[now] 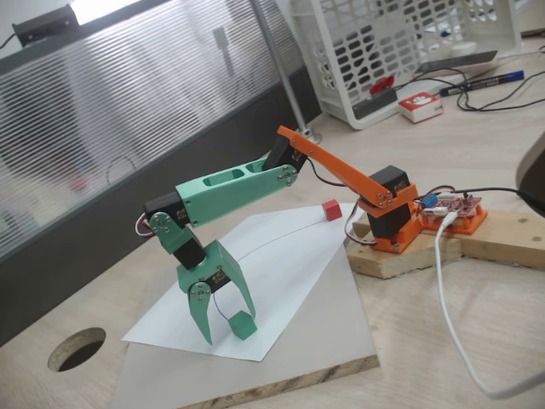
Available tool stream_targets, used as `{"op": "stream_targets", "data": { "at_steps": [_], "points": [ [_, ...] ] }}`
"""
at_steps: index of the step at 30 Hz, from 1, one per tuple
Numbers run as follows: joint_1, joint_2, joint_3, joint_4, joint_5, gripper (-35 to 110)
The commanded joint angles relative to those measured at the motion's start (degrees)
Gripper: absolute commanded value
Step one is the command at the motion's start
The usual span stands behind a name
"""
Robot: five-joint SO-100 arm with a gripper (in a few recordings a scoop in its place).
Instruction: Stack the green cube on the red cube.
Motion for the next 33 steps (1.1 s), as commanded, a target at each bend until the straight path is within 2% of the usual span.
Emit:
{"op": "stream_targets", "data": {
  "at_steps": [1, 33],
  "points": [
    [-0.8, 0.7, -0.4, 0.6, 0.0, 52],
    [-0.9, 0.7, -1.0, 0.1, 0.6, 53]
  ]
}}
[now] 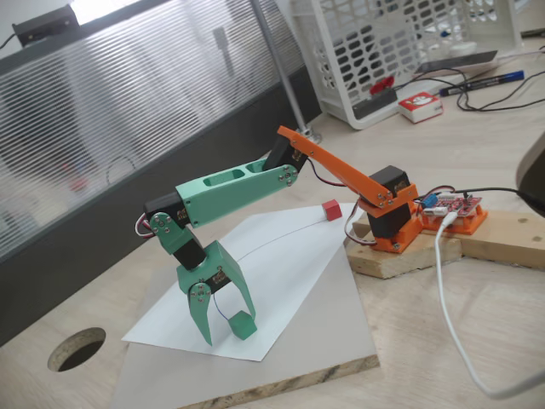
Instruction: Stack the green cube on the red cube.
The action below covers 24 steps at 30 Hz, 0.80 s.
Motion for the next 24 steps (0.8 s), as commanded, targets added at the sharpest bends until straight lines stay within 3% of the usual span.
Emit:
{"op": "stream_targets", "data": {
  "at_steps": [1, 24],
  "points": [
    [-0.5, 0.7, -0.9, 0.3, 0.6, 53],
    [-0.6, 0.7, -0.4, 0.2, 0.6, 53]
  ]
}}
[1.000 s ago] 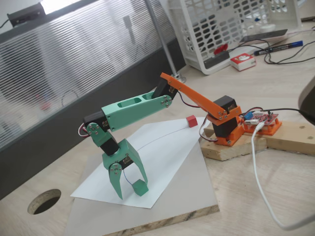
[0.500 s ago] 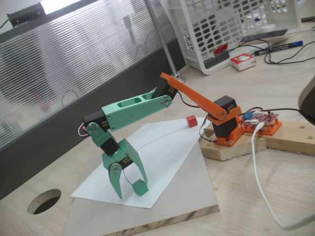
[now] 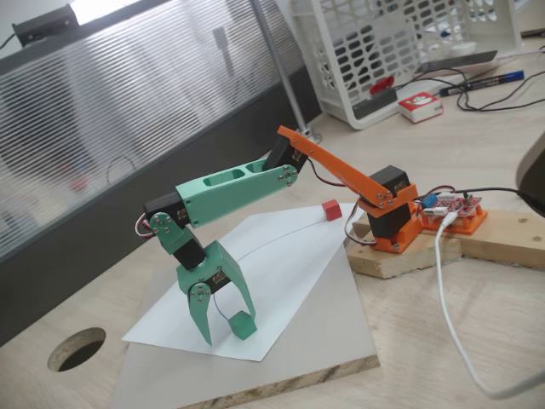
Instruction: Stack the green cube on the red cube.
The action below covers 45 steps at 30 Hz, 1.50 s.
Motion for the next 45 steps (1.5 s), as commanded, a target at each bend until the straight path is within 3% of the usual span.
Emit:
{"op": "stream_targets", "data": {
  "at_steps": [1, 45],
  "points": [
    [-0.6, 0.7, -0.4, 0.2, 0.6, 53],
    [-0.7, -3.3, -1.0, -2.6, 0.8, 52]
  ]
}}
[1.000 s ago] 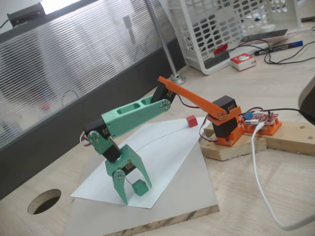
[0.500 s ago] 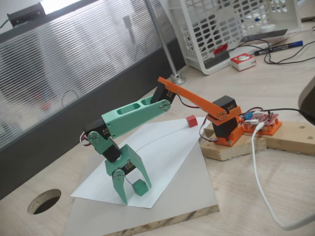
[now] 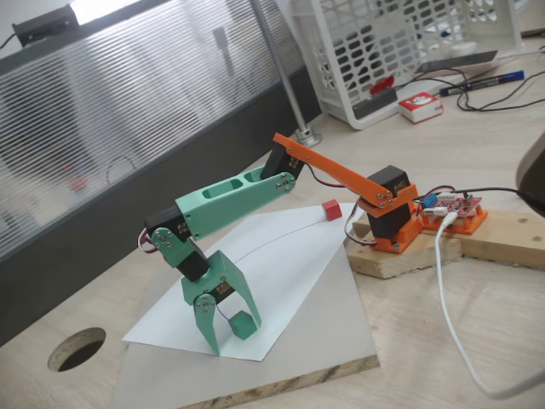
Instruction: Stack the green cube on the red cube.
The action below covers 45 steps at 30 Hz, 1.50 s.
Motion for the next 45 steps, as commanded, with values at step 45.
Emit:
{"op": "stream_targets", "data": {
  "at_steps": [45],
  "points": [
    [-0.6, 4.8, -0.9, -2.5, 0.4, 9]
  ]
}}
